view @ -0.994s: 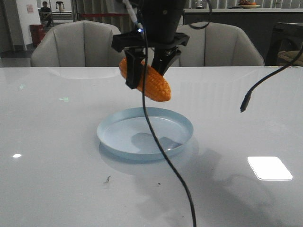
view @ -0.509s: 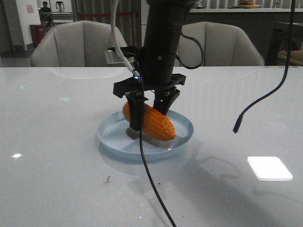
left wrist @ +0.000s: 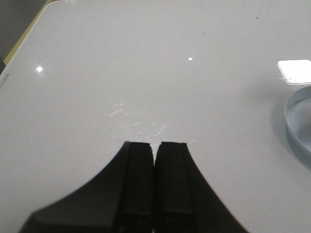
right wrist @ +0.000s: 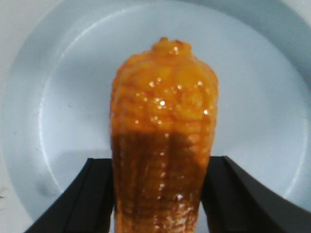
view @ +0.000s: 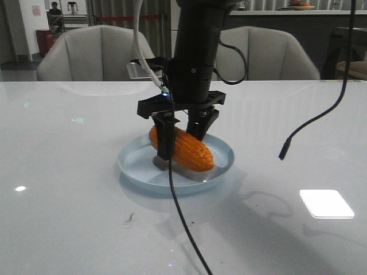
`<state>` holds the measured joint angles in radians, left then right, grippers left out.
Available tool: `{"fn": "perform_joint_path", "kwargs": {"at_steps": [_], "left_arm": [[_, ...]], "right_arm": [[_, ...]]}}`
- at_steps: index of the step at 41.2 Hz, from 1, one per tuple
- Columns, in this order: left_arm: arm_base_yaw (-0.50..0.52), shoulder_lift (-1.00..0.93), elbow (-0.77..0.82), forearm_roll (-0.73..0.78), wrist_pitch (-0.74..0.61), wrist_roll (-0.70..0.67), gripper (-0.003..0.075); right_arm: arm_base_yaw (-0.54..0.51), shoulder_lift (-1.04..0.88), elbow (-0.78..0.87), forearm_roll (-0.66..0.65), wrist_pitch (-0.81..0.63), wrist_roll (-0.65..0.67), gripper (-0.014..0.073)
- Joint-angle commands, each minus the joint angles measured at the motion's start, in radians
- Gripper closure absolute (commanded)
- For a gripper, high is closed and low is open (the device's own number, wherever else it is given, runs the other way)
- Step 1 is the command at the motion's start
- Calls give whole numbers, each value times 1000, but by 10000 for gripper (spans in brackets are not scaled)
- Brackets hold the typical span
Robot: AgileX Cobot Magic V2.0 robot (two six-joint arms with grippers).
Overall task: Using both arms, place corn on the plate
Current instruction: 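Lower the corn onto the plate, open the right gripper and lift away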
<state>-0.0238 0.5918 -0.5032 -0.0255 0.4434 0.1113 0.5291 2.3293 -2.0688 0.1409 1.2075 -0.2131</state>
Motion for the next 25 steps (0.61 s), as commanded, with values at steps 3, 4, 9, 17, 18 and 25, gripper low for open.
{"fn": "perform_joint_path", "kwargs": {"at_steps": [3,4,9,17,18,25], "left_arm": [[2,-1,-30,-9,-77,-11,631],[2,-1,-30,-9,-77,-11,631],[2,-1,-30,-9,-77,-11,631],[2,-1,-30,-9,-77,-11,631],[2,-1,-30,-9,-77,-11,631],[2,-1,-30,-9,-77,-11,631]], "right_arm": [[-1,-70,-35,16,0,-11,74],[-1,-70,-35,16,-3,-11,74],[-1,-70,-35,21,-29,-11,74],[-1,-71,-35,71,-25,32,74],[-1,-72,-35,75,-20,35,74],[-2,-85,-37,78,34,36,74]]}}
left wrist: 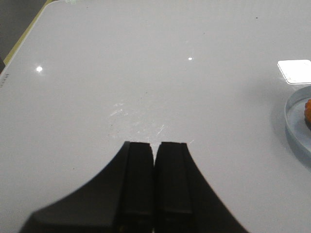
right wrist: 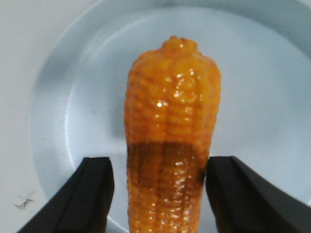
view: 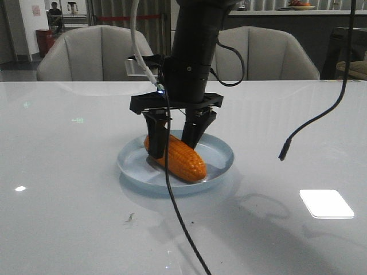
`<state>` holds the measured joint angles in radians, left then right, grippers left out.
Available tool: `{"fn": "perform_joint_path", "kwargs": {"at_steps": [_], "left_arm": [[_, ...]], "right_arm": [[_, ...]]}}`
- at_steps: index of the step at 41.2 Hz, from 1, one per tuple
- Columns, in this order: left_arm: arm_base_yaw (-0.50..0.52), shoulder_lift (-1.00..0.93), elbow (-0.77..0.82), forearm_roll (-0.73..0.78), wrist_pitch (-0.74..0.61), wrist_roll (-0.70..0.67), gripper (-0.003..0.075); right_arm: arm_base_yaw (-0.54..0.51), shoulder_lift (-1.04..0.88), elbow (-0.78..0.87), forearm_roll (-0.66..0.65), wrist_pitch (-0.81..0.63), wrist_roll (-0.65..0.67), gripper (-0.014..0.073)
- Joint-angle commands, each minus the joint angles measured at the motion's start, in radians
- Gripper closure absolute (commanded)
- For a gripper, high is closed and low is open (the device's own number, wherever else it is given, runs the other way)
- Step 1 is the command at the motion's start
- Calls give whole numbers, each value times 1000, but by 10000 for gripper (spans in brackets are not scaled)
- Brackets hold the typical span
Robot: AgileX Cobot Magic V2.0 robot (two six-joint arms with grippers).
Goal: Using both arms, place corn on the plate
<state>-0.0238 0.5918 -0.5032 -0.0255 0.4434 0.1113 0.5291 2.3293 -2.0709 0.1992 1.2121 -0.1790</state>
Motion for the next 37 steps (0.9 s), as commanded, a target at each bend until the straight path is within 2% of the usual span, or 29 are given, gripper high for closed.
{"fn": "perform_joint_path", "kwargs": {"at_steps": [1,13,20,37], "left_arm": [[2,-1,-30,-9,-77,-11,631],[2,-1,-30,-11,-77,-11,631],[2,-1,-30,-13,-77,-11,631],[2,-1,-30,-13,-96,-11,631]], "right_arm": [[-5,-88,-35,20,29,2,74],[-37,-188,-35,4,-107,2,74],[-79,-271,-35,-6,-83,3,74],[-292,-562,-23,-6,-73,20,74]]}}
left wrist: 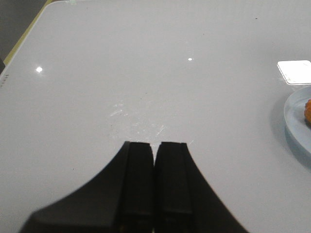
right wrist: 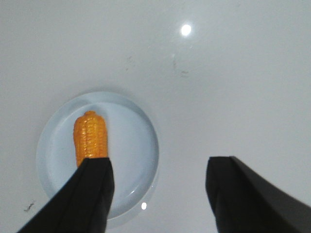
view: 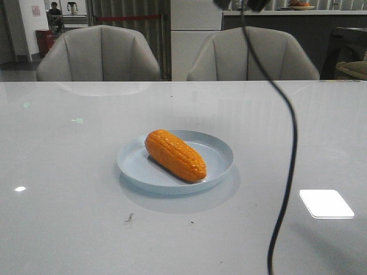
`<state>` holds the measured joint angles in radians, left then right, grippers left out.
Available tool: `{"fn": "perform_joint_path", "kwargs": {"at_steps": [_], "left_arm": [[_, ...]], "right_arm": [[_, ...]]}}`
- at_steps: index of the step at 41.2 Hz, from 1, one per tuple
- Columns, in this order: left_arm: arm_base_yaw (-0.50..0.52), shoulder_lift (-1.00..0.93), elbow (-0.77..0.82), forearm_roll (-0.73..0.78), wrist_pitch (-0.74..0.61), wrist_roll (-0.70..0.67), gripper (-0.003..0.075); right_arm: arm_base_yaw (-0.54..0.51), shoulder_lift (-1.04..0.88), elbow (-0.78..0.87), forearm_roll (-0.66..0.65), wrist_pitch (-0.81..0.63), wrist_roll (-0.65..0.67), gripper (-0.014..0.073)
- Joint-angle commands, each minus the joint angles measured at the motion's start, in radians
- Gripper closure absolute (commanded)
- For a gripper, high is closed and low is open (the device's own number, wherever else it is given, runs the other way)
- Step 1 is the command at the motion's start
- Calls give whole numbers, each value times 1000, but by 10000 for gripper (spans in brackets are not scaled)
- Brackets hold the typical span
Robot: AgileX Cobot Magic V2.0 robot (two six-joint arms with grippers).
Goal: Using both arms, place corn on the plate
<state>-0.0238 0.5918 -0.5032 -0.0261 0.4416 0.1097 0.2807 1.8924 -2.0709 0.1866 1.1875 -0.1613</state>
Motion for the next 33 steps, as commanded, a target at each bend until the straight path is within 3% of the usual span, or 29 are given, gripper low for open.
{"fn": "perform_joint_path", "kwargs": {"at_steps": [1,9,19,27,33], "left_arm": [[2,-1,-30,-12,-100,-9,631],[2,-1,-30,-12,-139,-9,631],[2,-1,-30,-12,-166,-9,631],[2,-1,-30,-12,-177,-9,631],[2,-1,-30,-12,-223,-9,631]], "right_arm": [[-57,-144,-17,5,-53,1,74],[-166,-359,198,-23,-187,-16,74],[-318,-703,732,-43,-490,-16,74],[-411,-947,1075,-77,-543,-16,74],[-417,-1107,1274,-79,-557,-15,74]]}}
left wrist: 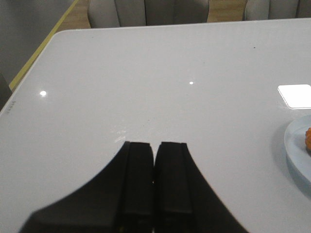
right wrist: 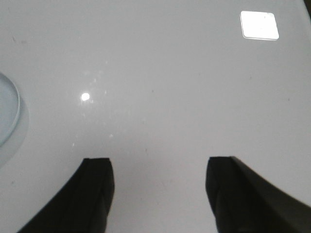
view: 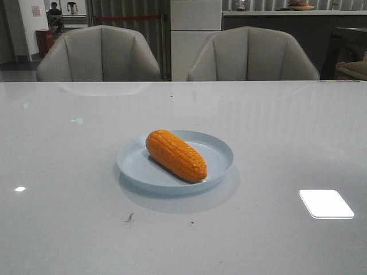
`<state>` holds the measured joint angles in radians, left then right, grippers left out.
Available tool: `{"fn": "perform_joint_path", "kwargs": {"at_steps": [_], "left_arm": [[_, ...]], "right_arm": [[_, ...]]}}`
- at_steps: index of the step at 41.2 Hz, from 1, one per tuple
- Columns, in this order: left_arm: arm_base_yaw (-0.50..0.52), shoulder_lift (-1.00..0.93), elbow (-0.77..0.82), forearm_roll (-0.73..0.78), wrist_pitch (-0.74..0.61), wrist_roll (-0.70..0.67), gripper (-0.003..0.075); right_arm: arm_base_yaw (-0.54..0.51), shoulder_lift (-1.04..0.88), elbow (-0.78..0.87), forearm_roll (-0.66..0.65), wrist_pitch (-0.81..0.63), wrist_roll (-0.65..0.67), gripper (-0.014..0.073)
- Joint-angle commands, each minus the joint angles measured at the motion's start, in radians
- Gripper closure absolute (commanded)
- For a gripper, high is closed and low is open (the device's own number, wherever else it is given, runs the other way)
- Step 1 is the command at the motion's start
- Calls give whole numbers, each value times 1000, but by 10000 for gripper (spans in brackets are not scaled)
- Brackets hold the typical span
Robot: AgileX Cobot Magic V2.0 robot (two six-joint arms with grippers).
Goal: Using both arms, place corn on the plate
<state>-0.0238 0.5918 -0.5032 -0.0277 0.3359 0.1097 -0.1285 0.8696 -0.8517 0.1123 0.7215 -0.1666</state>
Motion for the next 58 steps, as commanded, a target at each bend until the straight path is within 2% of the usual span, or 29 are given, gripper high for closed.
{"fn": "perform_joint_path", "kwargs": {"at_steps": [1,6,12,51,58], "left_arm": [[2,-1,-30,-11,-123,-9,631],[2,-1,-30,-11,-149,-9,631],[2,-1,-30,-11,-154,-9,631],[2,-1,-30,-11,-162,-9,631],[2,-85,-1,-1,-167,-9,631]], "right_arm": [[-8,-106,86,-4,-100,-9,74],[-8,-208,167,-4,-132,-4,74],[-8,-256,173,-4,-131,-4,74],[3,-256,173,-1,-130,-4,74],[3,-256,173,-1,-130,-4,74]]}}
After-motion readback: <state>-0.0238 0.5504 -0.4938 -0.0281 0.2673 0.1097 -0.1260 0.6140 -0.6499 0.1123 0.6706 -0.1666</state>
